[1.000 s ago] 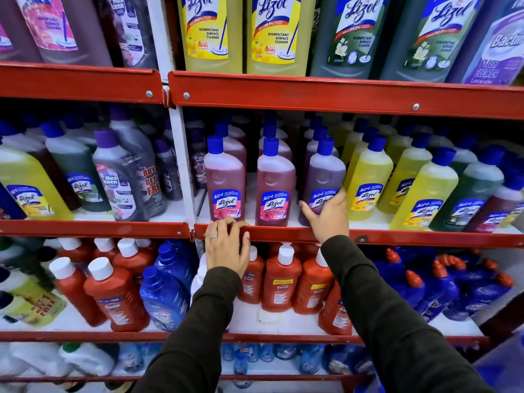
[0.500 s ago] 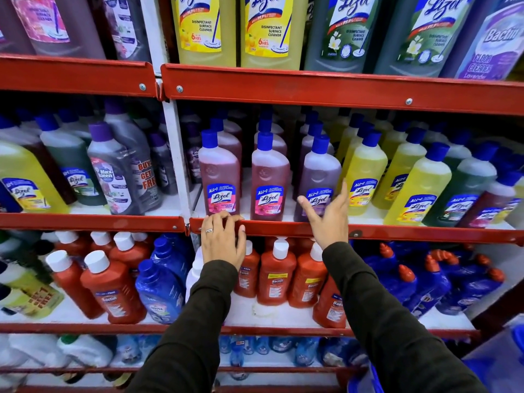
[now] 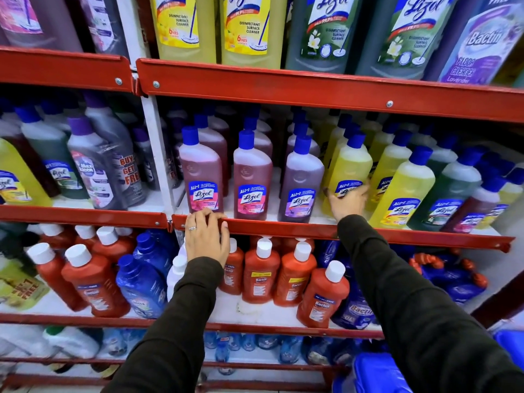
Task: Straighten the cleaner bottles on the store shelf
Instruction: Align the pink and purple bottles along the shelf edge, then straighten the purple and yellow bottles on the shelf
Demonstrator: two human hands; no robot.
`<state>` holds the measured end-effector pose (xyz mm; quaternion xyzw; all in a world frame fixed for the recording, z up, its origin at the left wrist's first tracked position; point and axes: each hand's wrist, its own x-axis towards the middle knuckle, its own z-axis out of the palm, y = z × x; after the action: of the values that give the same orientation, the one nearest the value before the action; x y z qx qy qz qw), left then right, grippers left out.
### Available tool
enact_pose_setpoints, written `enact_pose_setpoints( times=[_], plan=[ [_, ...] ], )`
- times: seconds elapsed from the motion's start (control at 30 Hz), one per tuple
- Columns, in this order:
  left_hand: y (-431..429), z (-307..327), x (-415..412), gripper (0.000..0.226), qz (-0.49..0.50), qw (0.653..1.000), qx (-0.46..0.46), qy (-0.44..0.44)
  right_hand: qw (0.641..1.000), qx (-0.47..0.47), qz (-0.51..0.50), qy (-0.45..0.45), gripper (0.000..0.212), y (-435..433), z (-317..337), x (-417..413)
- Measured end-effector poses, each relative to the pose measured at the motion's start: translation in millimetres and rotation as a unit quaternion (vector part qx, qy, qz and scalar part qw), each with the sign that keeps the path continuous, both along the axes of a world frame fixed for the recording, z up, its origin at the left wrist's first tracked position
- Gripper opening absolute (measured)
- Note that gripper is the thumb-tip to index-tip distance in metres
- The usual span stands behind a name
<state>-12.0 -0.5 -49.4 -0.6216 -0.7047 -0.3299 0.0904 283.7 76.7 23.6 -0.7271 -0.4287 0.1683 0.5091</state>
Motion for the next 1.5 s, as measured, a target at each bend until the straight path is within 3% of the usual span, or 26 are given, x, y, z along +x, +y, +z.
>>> enact_pose_setpoints(
  times=[0.3,0.53,0.7,0.8,0.93,1.03,1.13,1.27,1.4,1.5],
  plan=[
    [0,-2,7,0.021,0.016,0.999,0.02,-0.028,0.993,0.042,0.01,-0.111,0.108,-30,-20,10],
    [3,-7,14,0.026,0.039,0.999,0.017,-0.014,0.989,0.049,0.03,-0.138,0.111,-45,-24,14],
    [1,-7,22,0.025,0.07,0.997,0.026,-0.009,0.992,0.052,0.046,-0.11,0.109,-47,-25,16],
    [-4,-11,39,0.029,0.076,0.994,0.042,-0.061,0.992,0.059,0.064,-0.086,0.11,-47,-24,20],
    [-11,-10,81,0.045,-0.041,0.985,0.081,-0.149,0.992,0.091,0.081,-0.032,0.096,-55,-21,22],
    [-13,3,127,0.045,-0.224,0.945,0.125,-0.204,0.989,0.117,0.086,0.041,0.075,-59,-17,24],
    [-16,19,175,0.056,-0.36,0.876,0.045,-0.318,0.981,0.14,0.087,0.099,0.066,-63,-12,24],
    [-11,44,214,0.073,-0.371,0.806,-0.08,-0.454,0.974,0.131,0.121,0.138,0.061,-70,-12,29],
    [9,55,225,0.09,-0.361,0.777,-0.157,-0.492,0.969,0.13,0.147,0.148,0.037,-73,-16,38],
    [27,49,231,0.082,-0.356,0.756,-0.177,-0.52,0.963,0.133,0.152,0.179,0.048,-74,-19,42]
  ],
)
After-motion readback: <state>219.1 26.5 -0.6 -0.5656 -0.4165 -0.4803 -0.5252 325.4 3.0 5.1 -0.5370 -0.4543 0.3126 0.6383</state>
